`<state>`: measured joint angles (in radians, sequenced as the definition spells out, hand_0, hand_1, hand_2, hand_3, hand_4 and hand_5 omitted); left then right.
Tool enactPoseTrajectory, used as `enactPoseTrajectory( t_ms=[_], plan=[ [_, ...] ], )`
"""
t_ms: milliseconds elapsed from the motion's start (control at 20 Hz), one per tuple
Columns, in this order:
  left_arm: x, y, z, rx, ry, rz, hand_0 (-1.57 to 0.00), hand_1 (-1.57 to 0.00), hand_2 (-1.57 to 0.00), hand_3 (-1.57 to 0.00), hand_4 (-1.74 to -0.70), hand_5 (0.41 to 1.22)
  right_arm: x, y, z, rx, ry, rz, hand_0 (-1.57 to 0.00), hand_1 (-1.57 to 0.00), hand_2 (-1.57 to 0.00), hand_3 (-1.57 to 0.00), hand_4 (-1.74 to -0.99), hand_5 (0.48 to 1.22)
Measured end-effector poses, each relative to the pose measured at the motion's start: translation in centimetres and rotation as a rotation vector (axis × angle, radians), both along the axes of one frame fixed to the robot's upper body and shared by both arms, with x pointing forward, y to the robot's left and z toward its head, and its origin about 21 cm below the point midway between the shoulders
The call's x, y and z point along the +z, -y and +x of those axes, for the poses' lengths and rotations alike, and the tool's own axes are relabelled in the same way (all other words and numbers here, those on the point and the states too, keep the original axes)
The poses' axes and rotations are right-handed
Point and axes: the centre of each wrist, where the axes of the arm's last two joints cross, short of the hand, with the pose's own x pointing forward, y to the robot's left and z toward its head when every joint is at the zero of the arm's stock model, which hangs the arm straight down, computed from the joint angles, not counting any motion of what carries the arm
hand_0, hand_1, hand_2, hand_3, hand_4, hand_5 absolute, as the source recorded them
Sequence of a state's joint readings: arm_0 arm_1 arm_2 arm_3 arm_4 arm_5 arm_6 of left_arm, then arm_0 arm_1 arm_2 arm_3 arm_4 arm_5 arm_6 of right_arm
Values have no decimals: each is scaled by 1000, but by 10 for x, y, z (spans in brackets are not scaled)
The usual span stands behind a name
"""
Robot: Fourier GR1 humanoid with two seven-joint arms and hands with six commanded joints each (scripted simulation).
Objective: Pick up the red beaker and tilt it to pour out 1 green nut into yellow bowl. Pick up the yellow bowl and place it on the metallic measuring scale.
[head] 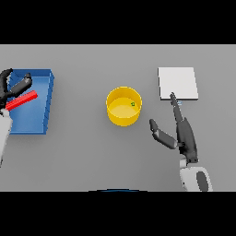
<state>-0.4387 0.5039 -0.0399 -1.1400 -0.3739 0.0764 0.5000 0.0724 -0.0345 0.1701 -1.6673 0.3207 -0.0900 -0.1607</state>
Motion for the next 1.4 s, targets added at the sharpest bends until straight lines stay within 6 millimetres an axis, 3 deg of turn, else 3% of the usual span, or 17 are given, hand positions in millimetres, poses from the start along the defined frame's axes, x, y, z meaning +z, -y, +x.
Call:
enactPoseTrajectory(
  t_ms=[200,300,500,650,1050,1400],
  plan=[
    [0,0,1,-18,34,-3,-82,-67,-69,-65,-773,655,2,0,4,1,-40,-56,1,1,1,1,-1014,666],
    [4,2,2,-33,63,7,-52,-43,-44,-41,-756,659,9,5,13,91,-47,-122,1,1,1,1,-1022,674],
    [2,7,0,-53,72,-10,-21,-17,-17,-16,-740,668,35,9,40,272,-48,-460,1,1,1,1,-1122,674],
    [2,5,-1,-45,66,-3,-10,-8,-8,-8,-733,680,48,-5,60,384,-13,-673,1,1,1,1,-1192,677],
    [3,4,-1,-47,54,10,-1,-1,-1,0,-745,704,67,-29,98,661,66,-1132,1,1,1,1,-1218,707],
    [4,-2,-3,-33,51,9,1,1,1,1,-741,698,56,-62,115,807,21,-1272,1,1,1,1,-1231,725]
  ],
)
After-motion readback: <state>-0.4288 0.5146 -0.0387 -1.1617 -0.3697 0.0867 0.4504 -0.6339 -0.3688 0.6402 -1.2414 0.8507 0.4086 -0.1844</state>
